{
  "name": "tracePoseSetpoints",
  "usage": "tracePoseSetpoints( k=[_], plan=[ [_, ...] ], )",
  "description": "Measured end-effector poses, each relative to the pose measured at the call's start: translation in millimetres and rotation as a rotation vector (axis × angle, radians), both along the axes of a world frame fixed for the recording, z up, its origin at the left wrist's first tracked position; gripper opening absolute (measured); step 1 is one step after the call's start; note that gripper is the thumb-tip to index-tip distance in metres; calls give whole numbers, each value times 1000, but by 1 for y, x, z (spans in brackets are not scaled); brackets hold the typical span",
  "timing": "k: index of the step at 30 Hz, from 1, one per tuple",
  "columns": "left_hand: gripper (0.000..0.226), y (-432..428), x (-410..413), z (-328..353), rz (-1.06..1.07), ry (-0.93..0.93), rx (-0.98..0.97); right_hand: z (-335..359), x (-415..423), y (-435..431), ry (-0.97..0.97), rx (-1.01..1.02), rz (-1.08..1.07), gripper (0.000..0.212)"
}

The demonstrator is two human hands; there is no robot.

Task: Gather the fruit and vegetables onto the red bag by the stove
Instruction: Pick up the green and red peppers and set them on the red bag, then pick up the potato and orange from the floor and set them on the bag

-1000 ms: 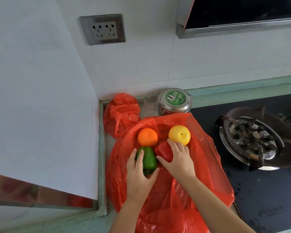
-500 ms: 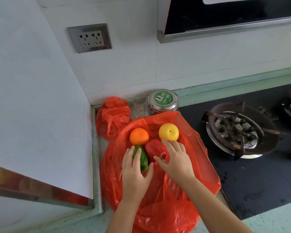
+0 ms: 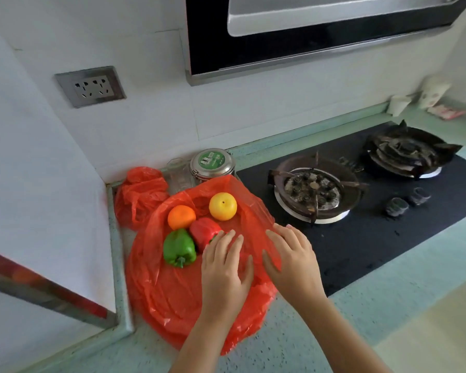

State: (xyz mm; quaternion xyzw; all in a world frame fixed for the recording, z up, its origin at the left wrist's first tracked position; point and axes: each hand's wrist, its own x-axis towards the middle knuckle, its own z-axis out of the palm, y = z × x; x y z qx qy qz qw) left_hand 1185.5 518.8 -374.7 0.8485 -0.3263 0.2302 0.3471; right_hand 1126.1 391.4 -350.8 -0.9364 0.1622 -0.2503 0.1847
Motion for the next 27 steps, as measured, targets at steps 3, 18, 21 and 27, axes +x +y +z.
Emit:
tracePoseSetpoints(
  k=[3,18,21,27],
  plan=[
    [34,-20,-27,11,-89,6,-38,5,-39,-12,-28,-5,-86,32],
    [33,-74,-184,54,-487,-53,-37,38,-233,-32,-184,-48,-466,32],
    [34,-78,-220,58,-538,-53,-17,41,-274,-31,-200,-45,-525,37],
    [37,-91,-288,63,-674,-90,-14,47,-353,-29,-193,-56,-649,37]
  ],
)
